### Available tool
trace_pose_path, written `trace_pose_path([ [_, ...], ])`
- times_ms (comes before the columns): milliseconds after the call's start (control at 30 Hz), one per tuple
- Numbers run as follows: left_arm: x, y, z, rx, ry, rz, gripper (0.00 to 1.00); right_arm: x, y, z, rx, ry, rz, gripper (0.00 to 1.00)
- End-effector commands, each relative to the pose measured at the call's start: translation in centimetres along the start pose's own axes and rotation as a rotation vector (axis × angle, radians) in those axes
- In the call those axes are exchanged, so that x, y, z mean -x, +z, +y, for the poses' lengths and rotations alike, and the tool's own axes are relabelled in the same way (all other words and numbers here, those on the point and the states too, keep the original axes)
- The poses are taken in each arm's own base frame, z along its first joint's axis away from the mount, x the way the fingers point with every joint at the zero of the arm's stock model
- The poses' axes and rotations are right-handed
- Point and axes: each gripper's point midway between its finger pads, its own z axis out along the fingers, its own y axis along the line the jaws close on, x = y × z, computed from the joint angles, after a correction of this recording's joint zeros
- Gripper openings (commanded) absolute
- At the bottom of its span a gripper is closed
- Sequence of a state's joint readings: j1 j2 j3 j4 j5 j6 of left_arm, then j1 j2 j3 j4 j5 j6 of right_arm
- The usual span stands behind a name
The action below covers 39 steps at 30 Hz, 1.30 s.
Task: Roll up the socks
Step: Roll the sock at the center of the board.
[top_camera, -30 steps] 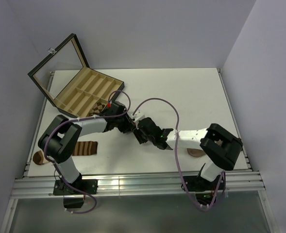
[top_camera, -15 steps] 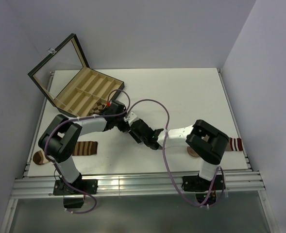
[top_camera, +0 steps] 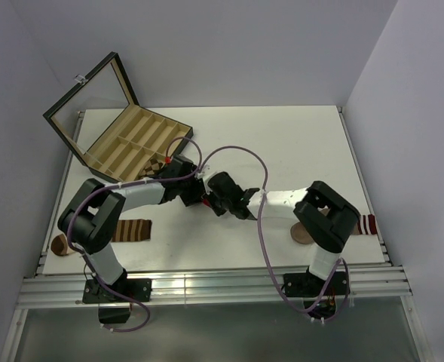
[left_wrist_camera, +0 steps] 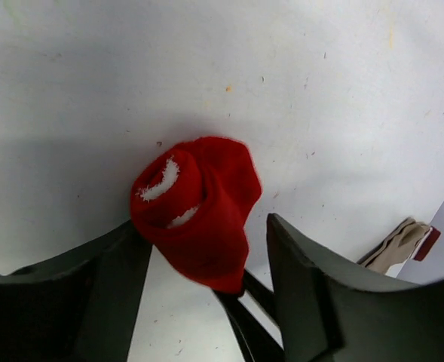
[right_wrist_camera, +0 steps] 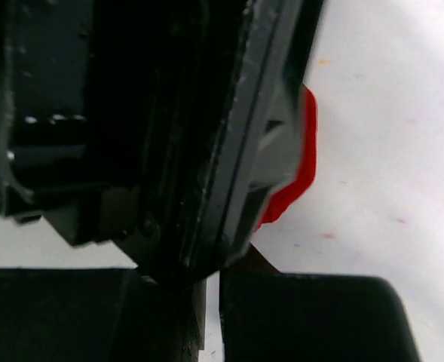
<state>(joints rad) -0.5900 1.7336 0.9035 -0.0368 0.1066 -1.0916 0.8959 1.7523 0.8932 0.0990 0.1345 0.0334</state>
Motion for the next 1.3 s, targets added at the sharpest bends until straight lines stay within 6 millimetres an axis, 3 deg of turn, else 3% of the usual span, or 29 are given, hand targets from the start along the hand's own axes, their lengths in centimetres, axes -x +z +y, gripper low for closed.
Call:
trace_pose_path([
  [0, -1.5, -0.8, 2.5, 0.089, 0.044, 0.028, 0.69, -0.8, -1.9, 3.0, 0.279, 0.131, 0.111, 0.0],
  [233, -0.6, -1.9, 2.2, 0.07, 0.02, -0.025, 0.69, 0.7, -3.1, 3.1, 0.483, 0.343, 0.219, 0.0],
  [467, -1.4, -1.8, 3.7, 0.101, 0.0, -0.005, 0.65, -0.3, -1.9, 2.0, 0.601, 0.632, 0.271, 0.0],
  [667, -2.2, -0.9, 4.8, 0.138, 0.001, 0.031, 0.52, -1.4, -1.3, 1.7, 0.639, 0.75, 0.301, 0.0],
  [767, -2.6, -0.5, 5.3, 0.154, 0.003, 0.054, 0.37, -0.1, -1.3, 1.0, 0.623, 0.72, 0.224, 0.0],
  [833, -2.9, -0.4, 5.5, 0.16, 0.006, 0.071, 0.3, 0.4, -1.6, 0.7, 0.6, 0.665, 0.179, 0.07],
  [867, -3.1, -0.2, 5.7, 0.168, 0.008, 0.082, 0.24, 1.6, -2.3, 0.3, 0.583, 0.627, 0.126, 0.18],
  [967, -3.3, 0.1, 6.0, 0.18, 0.022, 0.106, 0.19, 3.0, -3.4, -0.6, 0.485, 0.506, 0.021, 0.36],
  [1000, -3.3, 0.1, 5.6, 0.171, 0.032, 0.112, 0.17, 2.7, -3.2, -1.7, 0.394, 0.459, -0.007, 0.4],
  [1067, -3.3, 0.3, 5.6, 0.176, 0.035, 0.122, 0.13, 3.8, -4.3, -1.7, 0.333, 0.381, -0.076, 0.46],
  [1100, -3.3, 0.3, 5.6, 0.179, 0.04, 0.126, 0.13, 3.4, -4.0, -3.0, 0.232, 0.341, -0.097, 0.47],
  [1133, -3.4, 0.4, 5.6, 0.177, 0.044, 0.134, 0.12, 4.1, -4.7, -3.1, 0.204, 0.307, -0.133, 0.49],
  [1167, -3.5, 0.4, 5.6, 0.179, 0.046, 0.14, 0.11, 4.2, -4.9, -2.3, 0.183, 0.267, -0.147, 0.51],
  [1233, -3.5, 0.5, 5.6, 0.184, 0.056, 0.151, 0.11, 4.1, -4.9, -2.9, 0.09, 0.2, -0.17, 0.52],
  [1267, -3.4, 0.6, 5.3, 0.179, 0.057, 0.157, 0.1, 4.1, -4.9, -1.7, 0.092, 0.162, -0.171, 0.54],
])
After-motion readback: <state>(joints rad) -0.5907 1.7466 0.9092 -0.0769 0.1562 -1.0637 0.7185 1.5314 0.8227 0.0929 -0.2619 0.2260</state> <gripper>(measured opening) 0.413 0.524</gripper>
